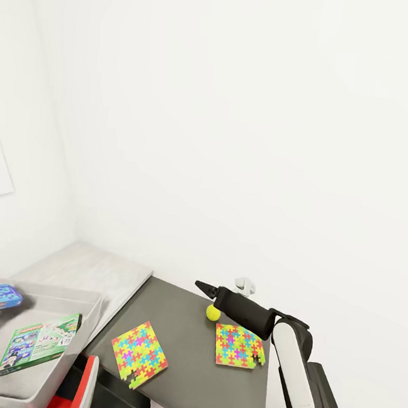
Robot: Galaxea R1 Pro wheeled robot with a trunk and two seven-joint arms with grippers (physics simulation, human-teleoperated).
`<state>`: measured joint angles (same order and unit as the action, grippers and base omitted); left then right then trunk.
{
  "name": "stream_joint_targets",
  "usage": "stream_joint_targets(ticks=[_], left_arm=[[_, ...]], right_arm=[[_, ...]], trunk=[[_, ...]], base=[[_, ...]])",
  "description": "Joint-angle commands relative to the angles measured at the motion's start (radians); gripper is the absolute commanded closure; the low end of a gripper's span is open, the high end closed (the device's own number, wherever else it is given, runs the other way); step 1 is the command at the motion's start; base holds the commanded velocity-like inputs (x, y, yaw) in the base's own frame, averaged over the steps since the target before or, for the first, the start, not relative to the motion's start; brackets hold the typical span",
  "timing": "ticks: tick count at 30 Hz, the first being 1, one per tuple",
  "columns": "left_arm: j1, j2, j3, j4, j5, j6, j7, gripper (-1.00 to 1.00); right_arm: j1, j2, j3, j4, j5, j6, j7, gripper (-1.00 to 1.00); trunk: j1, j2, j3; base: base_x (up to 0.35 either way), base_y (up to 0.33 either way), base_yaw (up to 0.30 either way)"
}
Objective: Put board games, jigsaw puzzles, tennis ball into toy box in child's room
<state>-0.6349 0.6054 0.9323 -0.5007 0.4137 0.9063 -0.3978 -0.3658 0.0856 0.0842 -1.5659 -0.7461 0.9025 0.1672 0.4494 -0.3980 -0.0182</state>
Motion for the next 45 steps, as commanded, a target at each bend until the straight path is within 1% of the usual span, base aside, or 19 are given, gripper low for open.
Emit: stream_joint_targets(ticks=[1, 8, 10, 14, 21, 26, 29, 45], left_arm=[[-0.002, -0.001, 0.006, 0.000, -0.003, 0.003, 0.000, 1.00], [-0.002, -0.003, 0.008, 0.001, 0.000, -0.016, 0.059, 1.00], [-0.002, -0.004, 0.009, 0.001, 0.000, -0.032, 0.075, 1.00], [-0.002, -0.004, 0.009, 0.001, 0.001, -0.052, 0.086, 1.00], [-0.002, -0.004, 0.010, 0.001, 0.003, -0.059, 0.088, 1.00], [-0.002, -0.004, 0.011, 0.001, 0.005, -0.059, 0.088, 1.00], [-0.002, -0.004, 0.011, 0.001, 0.007, -0.058, 0.084, 1.00], [-0.002, -0.004, 0.017, 0.001, 0.008, -0.060, 0.066, 1.00]], right_arm=[[-0.001, 0.001, -0.001, 0.000, 0.008, 0.004, 0.008, -1.00], [-0.001, 0.002, -0.001, 0.000, 0.010, 0.004, 0.006, -1.00], [-0.001, 0.002, -0.001, 0.000, 0.010, 0.004, 0.006, -1.00], [-0.001, 0.001, -0.001, 0.000, 0.011, 0.004, 0.006, -1.00], [-0.001, 0.005, 0.000, -0.001, 0.011, 0.003, 0.005, -1.00], [-0.001, 0.002, 0.031, -0.001, 0.011, 0.003, 0.003, -1.00], [-0.001, 0.001, 0.042, -0.001, 0.011, 0.002, 0.003, -1.00], [-0.001, 0.000, 0.046, 0.000, 0.011, 0.001, 0.003, -1.00]], trunk=[[0.001, -0.002, -0.002], [0.001, -0.002, -0.002], [0.001, -0.002, -0.002], [0.001, -0.002, -0.002], [0.001, -0.002, -0.002], [0.001, -0.002, -0.002], [0.001, -0.002, -0.002], [0.001, -0.002, -0.002]], base=[[0.000, 0.000, 0.000], [0.000, 0.000, 0.000], [0.000, 0.000, 0.000], [0.000, 0.000, 0.000], [0.000, 0.000, 0.024], [0.000, 0.000, 0.194], [0.000, 0.000, 0.076], [0.000, 0.000, 0.006]])
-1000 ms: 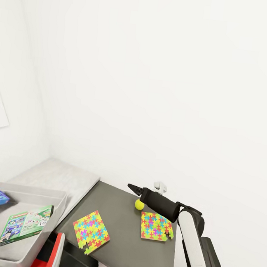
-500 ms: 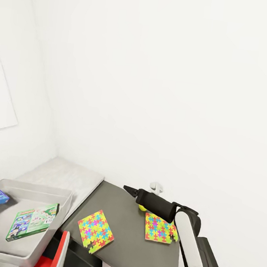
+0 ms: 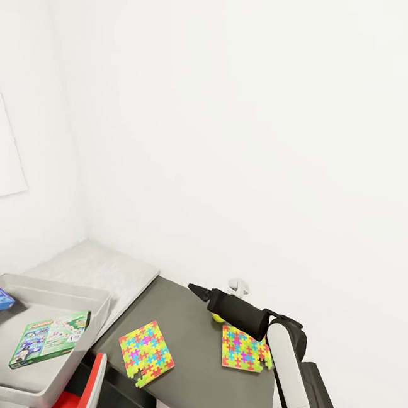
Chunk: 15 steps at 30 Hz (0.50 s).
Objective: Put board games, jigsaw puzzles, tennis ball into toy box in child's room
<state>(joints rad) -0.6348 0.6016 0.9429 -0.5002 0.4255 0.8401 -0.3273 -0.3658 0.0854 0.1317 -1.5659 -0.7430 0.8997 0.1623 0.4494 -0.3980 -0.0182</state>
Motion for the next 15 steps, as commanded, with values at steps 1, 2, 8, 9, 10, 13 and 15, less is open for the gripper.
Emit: stream_joint_targets(ticks=[1, 2, 8, 9, 10, 13, 15], left_arm=[[-0.002, 0.000, 0.007, 0.000, -0.004, 0.007, -0.005, 1.00], [-0.002, 0.000, 0.007, 0.000, -0.004, 0.008, -0.005, 1.00], [-0.002, -0.001, 0.007, 0.000, -0.005, 0.009, -0.006, 1.00], [-0.002, -0.001, 0.007, 0.000, -0.005, 0.010, -0.006, 1.00], [-0.002, 0.000, 0.007, 0.000, -0.005, 0.010, -0.006, 1.00], [-0.002, 0.000, 0.007, 0.000, -0.005, 0.010, -0.006, 1.00], [-0.002, 0.000, 0.007, 0.000, -0.005, 0.010, -0.006, 1.00]], right_arm=[[-0.001, 0.001, -0.001, 0.000, 0.008, 0.005, 0.008, -1.00], [-0.001, 0.001, -0.001, 0.000, 0.008, 0.005, 0.008, -1.00], [-0.001, 0.001, -0.001, 0.000, 0.008, 0.004, 0.008, -1.00], [-0.001, 0.001, -0.001, 0.000, 0.008, 0.004, 0.008, -1.00], [-0.001, 0.001, -0.001, 0.000, 0.008, 0.004, 0.008, -1.00], [-0.001, 0.001, -0.001, 0.000, 0.008, 0.004, 0.008, -1.00], [-0.001, 0.001, -0.001, 0.000, 0.008, 0.004, 0.008, -1.00]], trunk=[[0.001, -0.002, -0.002], [0.001, -0.002, -0.002], [0.001, -0.002, -0.002], [0.001, -0.002, -0.002], [0.001, -0.002, -0.002], [0.001, -0.002, -0.002], [0.001, -0.002, -0.002]], base=[[0.000, 0.000, 0.000], [0.000, 0.000, 0.000], [-0.010, 0.008, 0.000], [-0.055, 0.063, 0.000], [-0.063, 0.081, 0.000], [-0.040, 0.055, 0.000], [-0.014, 0.020, 0.000]])
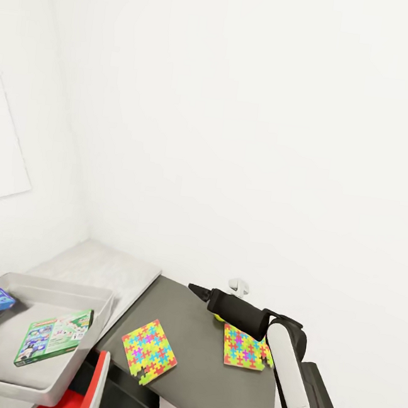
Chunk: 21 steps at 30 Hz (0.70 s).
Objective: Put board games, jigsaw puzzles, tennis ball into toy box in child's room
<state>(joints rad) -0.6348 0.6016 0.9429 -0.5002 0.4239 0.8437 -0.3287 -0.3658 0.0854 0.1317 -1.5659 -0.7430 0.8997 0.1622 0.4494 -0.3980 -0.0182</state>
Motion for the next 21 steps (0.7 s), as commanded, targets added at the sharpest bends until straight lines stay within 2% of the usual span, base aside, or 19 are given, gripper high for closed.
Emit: stream_joint_targets(ticks=[1, 6, 15, 21], left_arm=[[-0.002, 0.000, 0.007, 0.000, -0.004, 0.007, -0.004, 1.00], [-0.002, 0.000, 0.007, 0.000, -0.004, 0.008, -0.014, 1.00], [-0.002, 0.000, 0.006, -0.001, -0.004, 0.010, -0.036, 1.00], [-0.002, 0.000, -0.002, -0.001, -0.006, 0.012, -0.096, 1.00]], right_arm=[[-0.001, 0.001, -0.001, 0.000, 0.008, 0.004, 0.008, -1.00], [-0.001, 0.001, -0.001, 0.000, 0.008, 0.004, 0.008, -1.00], [-0.001, 0.001, -0.001, 0.000, 0.008, 0.004, 0.008, -1.00], [-0.001, 0.001, -0.001, 0.000, 0.008, 0.004, 0.008, -1.00]], trunk=[[0.001, -0.002, -0.002], [0.001, -0.002, -0.002], [0.001, -0.002, 0.000], [0.001, -0.002, 0.000]], base=[[-0.008, 0.011, 0.000], [-0.003, 0.004, 0.016], [0.000, 0.000, 0.145], [0.000, 0.000, 0.017]])
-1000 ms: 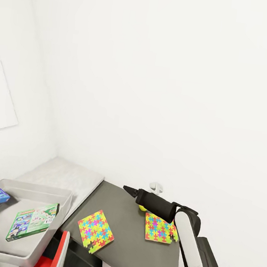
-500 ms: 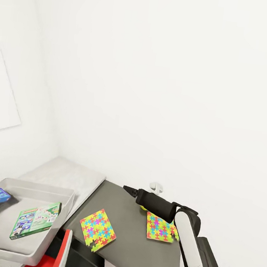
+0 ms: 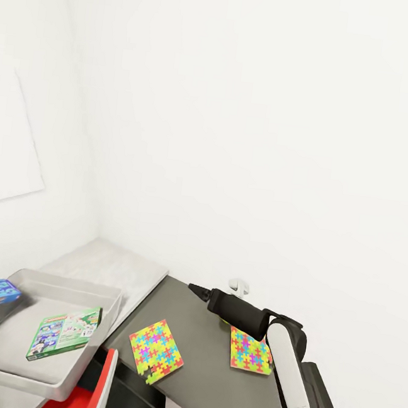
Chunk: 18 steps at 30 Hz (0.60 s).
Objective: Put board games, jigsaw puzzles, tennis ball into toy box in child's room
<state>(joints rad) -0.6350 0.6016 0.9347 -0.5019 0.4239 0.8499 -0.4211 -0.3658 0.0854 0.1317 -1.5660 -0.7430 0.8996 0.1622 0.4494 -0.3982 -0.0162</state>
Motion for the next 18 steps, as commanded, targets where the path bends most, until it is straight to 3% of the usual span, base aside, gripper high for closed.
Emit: stream_joint_targets(ticks=[1, 13, 18], left_arm=[[-0.002, 0.000, 0.005, 0.000, -0.006, 0.007, -0.009, 1.00], [-0.002, 0.000, -0.002, -0.005, -0.007, 0.031, -0.034, 1.00], [-0.003, -0.001, -0.034, -0.006, -0.007, 0.058, -0.059, 1.00]], right_arm=[[-0.001, 0.001, -0.001, 0.000, 0.008, 0.004, 0.008, -1.00], [-0.001, 0.001, -0.001, 0.000, 0.008, 0.004, 0.008, -1.00], [-0.001, 0.001, 0.000, 0.000, 0.008, 0.004, 0.008, -1.00]], trunk=[[0.001, -0.002, -0.002], [0.001, -0.002, -0.002], [0.001, -0.002, -0.002]], base=[[0.000, 0.000, 0.004], [0.000, 0.000, 0.001], [0.000, 0.000, 0.000]])
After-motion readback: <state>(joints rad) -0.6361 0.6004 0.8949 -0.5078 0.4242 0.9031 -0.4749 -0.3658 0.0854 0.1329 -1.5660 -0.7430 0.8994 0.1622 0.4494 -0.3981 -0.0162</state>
